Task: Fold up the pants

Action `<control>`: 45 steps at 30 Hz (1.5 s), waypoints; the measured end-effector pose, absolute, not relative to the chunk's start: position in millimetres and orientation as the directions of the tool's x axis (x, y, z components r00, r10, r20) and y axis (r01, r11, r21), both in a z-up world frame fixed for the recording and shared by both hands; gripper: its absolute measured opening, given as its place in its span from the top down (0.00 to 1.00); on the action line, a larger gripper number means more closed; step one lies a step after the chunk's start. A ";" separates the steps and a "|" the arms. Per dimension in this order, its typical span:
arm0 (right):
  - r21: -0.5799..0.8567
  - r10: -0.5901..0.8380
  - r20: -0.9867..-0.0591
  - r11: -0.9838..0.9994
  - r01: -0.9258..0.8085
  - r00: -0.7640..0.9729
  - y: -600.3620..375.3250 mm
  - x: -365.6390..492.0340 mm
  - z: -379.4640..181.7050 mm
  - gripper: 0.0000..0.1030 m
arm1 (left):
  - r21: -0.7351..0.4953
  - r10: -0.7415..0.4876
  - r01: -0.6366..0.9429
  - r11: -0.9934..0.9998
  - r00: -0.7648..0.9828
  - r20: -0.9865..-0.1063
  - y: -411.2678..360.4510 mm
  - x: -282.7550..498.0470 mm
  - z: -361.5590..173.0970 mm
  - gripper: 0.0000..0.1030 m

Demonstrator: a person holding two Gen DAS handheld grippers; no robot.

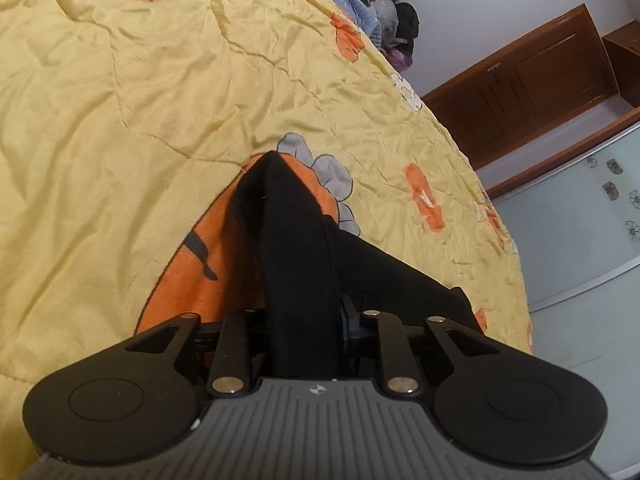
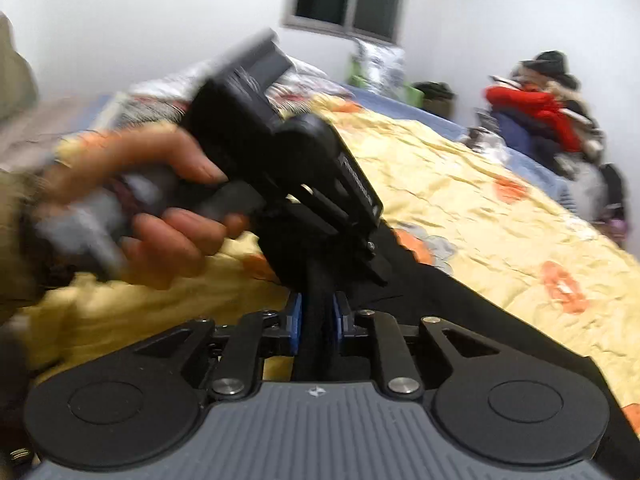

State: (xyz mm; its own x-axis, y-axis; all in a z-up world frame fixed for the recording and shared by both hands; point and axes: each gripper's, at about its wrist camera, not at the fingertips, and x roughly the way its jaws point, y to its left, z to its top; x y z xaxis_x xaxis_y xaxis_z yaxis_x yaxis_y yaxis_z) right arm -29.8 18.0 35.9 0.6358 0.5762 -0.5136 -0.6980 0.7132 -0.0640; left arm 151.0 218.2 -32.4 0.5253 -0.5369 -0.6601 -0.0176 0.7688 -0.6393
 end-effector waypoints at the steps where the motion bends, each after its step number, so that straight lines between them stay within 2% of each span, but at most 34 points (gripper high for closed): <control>1: -0.013 0.607 -0.485 0.715 -0.699 0.629 3.8 -30.7 43.8 0.82 | -0.628 -0.524 -0.015 0.778 0.535 -0.662 216.9 148.5 -30.1 0.78; 2: 0.038 0.612 -0.461 0.737 -0.675 0.643 -9.9 -26.6 50.7 0.77 | -0.611 -0.506 -0.010 0.792 0.549 -0.665 213.9 144.5 -25.8 0.78; 4: 0.095 0.555 -0.444 0.810 -0.579 0.703 -31.0 -10.7 54.3 0.72 | -0.560 -0.460 0.013 0.828 0.586 -0.667 203.4 134.3 -13.4 0.78; 7: 0.076 0.440 -0.521 0.877 -0.474 0.731 -36.4 20.2 37.2 0.72 | -0.477 -0.395 0.054 0.877 0.645 -0.654 181.9 113.5 11.8 0.79; 9: 0.103 0.457 -0.526 0.871 -0.480 0.717 -37.6 26.1 29.2 0.72 | -0.426 -0.374 0.096 0.900 0.673 -0.638 165.0 99.2 28.5 0.79; 13: 0.285 0.584 -0.405 0.812 -0.509 0.704 -52.4 19.2 35.6 0.72 | -0.369 -0.382 0.174 0.913 0.685 -0.620 123.5 79.0 50.3 0.79; 16: 0.323 0.572 -0.363 0.818 -0.476 0.736 -81.5 -1.6 42.2 0.72 | -0.317 -0.375 0.220 0.923 0.708 -0.599 90.2 67.6 64.8 0.78; 22: 0.527 0.551 -0.291 0.775 -0.350 0.782 -171.5 -3.7 31.2 0.72 | -0.274 -0.438 0.341 0.899 0.685 -0.582 2.8 52.0 75.8 0.77; 27: 0.520 0.445 -0.315 0.820 -0.239 0.838 -227.8 -29.5 26.3 0.72 | -0.235 -0.484 0.436 0.868 0.645 -0.591 -77.1 43.9 67.1 0.74; 35: 0.550 0.323 -0.342 0.830 -0.090 0.882 -298.3 -55.3 9.4 0.72 | -0.104 -0.513 0.574 0.812 0.617 -0.597 -184.2 23.1 46.4 0.70; 40: 0.571 0.279 -0.382 0.821 -0.013 0.881 -327.1 -66.3 -5.5 0.72 | -0.089 -0.517 0.601 0.794 0.591 -0.619 -218.7 18.9 26.1 0.67; 45: 0.570 0.256 -0.379 0.821 0.007 0.889 -346.7 -79.2 -12.6 0.72 | -0.069 -0.529 0.622 0.780 0.596 -0.603 -238.1 10.8 25.7 0.67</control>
